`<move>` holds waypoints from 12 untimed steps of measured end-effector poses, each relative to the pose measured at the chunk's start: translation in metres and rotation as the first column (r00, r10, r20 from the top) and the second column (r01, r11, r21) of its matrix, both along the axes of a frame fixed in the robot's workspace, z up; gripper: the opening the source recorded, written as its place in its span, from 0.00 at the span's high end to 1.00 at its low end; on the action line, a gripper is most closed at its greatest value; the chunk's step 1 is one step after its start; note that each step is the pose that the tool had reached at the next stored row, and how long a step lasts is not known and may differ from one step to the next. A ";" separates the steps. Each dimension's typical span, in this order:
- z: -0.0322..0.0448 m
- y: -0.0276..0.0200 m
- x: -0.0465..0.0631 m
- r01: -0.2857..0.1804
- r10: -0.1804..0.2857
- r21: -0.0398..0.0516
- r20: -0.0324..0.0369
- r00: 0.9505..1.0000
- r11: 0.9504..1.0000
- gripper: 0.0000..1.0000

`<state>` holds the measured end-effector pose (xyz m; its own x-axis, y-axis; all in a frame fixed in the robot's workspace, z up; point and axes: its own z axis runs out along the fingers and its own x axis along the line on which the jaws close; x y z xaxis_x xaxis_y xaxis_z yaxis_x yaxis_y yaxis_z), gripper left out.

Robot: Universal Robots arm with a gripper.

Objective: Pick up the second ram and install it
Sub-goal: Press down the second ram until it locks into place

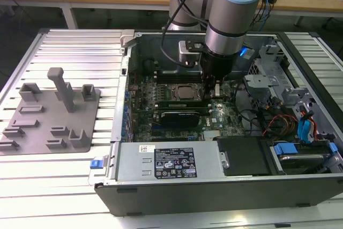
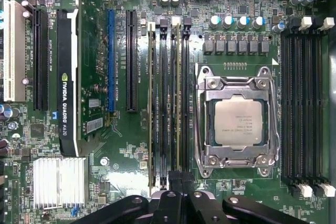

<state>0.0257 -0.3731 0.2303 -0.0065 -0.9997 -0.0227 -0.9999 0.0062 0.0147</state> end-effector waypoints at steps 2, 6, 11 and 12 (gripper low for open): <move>-0.0006 0.0001 0.000 0.000 0.000 0.000 0.000 1.000 1.000 0.92; 0.0019 0.0003 0.000 0.000 0.000 0.002 0.000 1.000 1.000 0.92; 0.0192 0.0001 0.000 0.000 0.000 0.000 0.000 1.000 1.000 0.92; 0.0192 0.0001 0.000 0.000 0.000 0.000 0.000 1.000 1.000 0.92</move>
